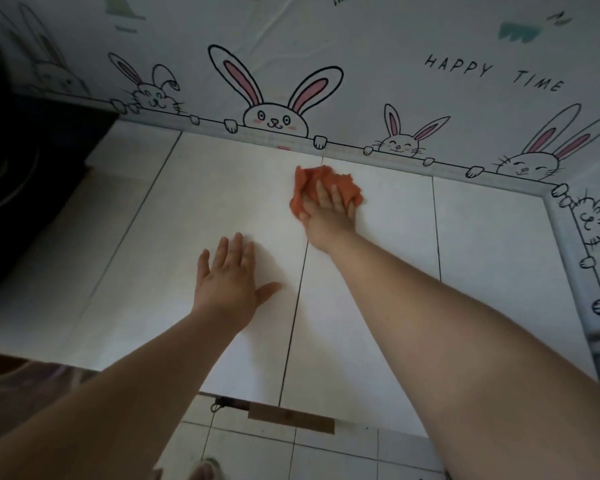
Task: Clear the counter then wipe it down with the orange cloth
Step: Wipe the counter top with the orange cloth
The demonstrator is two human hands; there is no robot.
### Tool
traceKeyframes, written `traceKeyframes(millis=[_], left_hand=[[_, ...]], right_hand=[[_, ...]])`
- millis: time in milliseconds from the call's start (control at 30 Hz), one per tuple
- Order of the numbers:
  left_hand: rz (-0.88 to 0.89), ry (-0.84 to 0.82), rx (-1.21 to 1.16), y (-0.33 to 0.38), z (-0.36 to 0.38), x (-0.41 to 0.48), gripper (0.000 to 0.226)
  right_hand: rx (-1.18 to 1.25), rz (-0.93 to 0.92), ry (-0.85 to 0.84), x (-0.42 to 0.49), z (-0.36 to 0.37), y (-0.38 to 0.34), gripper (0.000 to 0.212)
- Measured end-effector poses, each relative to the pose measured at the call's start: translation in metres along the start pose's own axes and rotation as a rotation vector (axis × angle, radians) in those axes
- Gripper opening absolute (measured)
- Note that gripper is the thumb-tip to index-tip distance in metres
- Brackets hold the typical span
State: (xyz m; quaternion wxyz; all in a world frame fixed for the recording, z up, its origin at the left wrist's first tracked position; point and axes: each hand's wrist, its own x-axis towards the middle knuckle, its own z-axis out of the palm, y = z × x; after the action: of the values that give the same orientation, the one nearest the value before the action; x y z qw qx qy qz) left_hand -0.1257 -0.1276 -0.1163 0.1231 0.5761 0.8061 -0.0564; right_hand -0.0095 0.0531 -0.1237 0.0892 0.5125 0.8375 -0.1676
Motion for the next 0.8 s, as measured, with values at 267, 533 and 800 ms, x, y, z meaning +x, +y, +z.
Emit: traceKeyframes(millis=[267, 533, 800], left_hand=[[0.038, -0.089, -0.051, -0.029, -0.026, -0.039, 0.075], [0.165, -0.188, -0.041, -0.049, -0.039, -0.084, 0.073], [0.290, -0.365, -0.080, -0.066, -0.062, -0.118, 0.072]], right_hand=[[-0.004, -0.222, -0.012, -0.086, 0.033, -0.023, 0.052], [-0.018, -0.177, -0.041, -0.183, 0.071, -0.033, 0.055], [0.121, -0.132, -0.104, -0.275, 0.086, -0.067, 0.053]])
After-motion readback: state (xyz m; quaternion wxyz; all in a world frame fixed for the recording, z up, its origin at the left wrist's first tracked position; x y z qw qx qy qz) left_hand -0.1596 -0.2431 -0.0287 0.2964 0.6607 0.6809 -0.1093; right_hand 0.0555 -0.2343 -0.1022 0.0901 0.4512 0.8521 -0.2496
